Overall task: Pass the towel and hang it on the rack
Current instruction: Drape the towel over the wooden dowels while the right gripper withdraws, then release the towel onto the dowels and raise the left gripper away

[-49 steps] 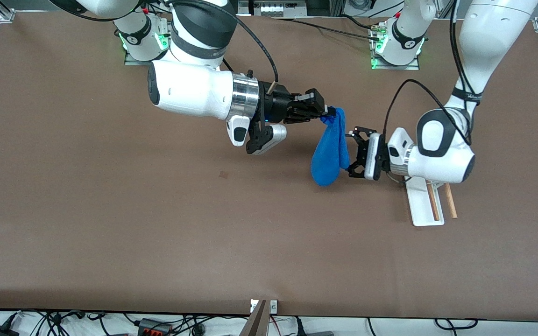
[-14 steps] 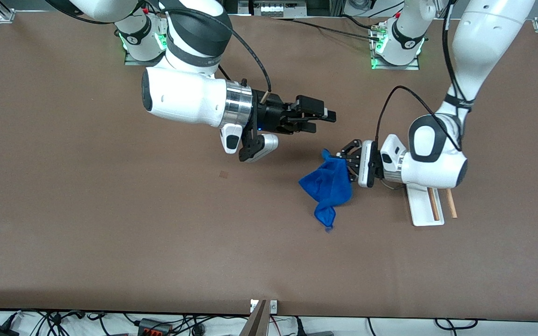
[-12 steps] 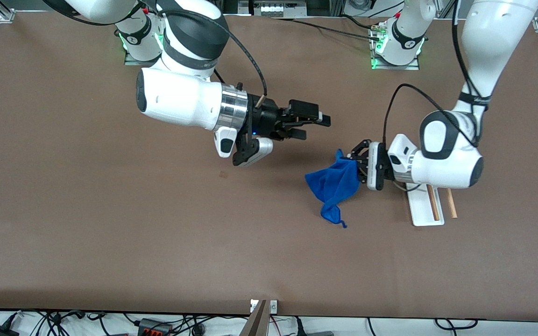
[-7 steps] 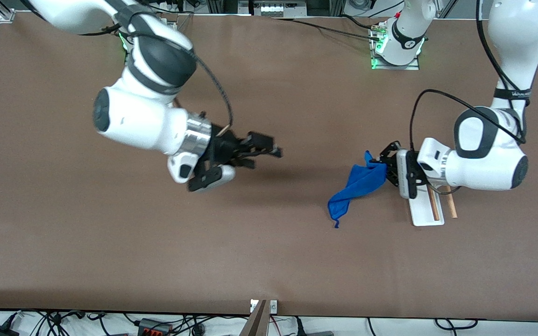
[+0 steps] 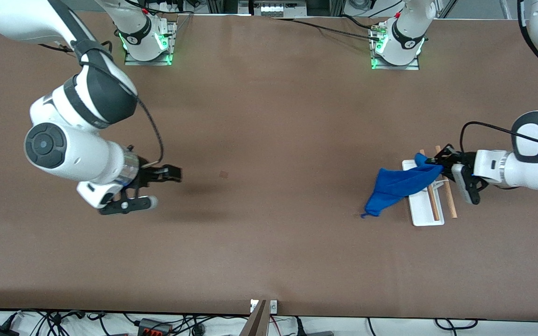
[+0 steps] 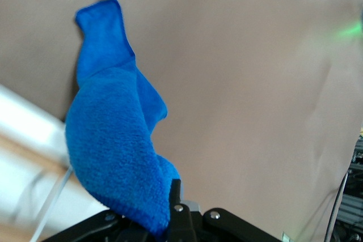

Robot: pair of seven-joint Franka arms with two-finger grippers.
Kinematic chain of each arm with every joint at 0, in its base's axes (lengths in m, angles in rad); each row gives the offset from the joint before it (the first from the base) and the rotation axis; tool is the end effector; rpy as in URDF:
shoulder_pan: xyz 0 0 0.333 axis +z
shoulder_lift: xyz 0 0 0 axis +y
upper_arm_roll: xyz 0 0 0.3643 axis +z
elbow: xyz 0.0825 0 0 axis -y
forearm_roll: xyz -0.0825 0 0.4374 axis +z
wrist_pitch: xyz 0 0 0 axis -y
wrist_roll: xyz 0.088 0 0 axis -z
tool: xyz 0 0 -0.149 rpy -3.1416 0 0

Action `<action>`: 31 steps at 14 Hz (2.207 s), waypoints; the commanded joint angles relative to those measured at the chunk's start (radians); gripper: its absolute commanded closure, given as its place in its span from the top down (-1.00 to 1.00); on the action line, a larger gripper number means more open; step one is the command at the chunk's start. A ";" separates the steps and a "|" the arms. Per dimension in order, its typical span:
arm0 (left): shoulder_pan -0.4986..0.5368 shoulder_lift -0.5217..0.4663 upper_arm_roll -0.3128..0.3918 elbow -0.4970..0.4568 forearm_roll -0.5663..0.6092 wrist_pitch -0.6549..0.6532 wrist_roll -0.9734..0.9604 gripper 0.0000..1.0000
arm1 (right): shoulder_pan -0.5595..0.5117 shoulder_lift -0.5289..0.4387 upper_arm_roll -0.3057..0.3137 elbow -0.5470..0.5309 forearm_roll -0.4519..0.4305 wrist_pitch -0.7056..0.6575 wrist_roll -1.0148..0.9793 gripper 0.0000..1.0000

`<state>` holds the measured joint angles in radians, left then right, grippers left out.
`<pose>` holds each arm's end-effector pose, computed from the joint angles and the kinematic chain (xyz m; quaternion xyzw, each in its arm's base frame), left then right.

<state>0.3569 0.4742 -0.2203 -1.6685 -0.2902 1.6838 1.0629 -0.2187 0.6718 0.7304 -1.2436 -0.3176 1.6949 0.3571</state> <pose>0.6670 0.0637 0.2951 0.8769 -0.3841 -0.0762 0.2787 0.7519 0.2186 0.4179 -0.9964 -0.0520 0.0533 0.0405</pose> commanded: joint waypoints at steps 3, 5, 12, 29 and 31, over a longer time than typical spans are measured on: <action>0.037 -0.011 -0.005 0.064 0.133 -0.039 -0.034 -1.00 | -0.083 -0.034 0.006 0.010 -0.052 -0.060 -0.007 1.00; 0.068 0.001 -0.005 0.065 0.140 -0.033 -0.008 -1.00 | -0.113 -0.101 -0.031 0.015 -0.052 -0.057 -0.012 1.00; 0.140 0.110 -0.005 0.062 0.180 0.106 0.138 -1.00 | 0.255 -0.268 -0.737 -0.002 0.263 -0.046 -0.296 1.00; 0.191 0.216 -0.008 0.065 0.105 0.178 0.269 1.00 | 0.217 -0.626 -0.776 -0.479 0.298 0.092 -0.369 1.00; 0.206 0.216 -0.008 0.070 0.108 0.159 0.301 1.00 | 0.217 -0.630 -0.776 -0.493 0.284 0.091 -0.374 1.00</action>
<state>0.5365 0.6846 -0.2171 -1.6200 -0.1704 1.8712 1.3116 0.0152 0.1039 -0.0645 -1.6523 -0.0248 1.7547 0.0026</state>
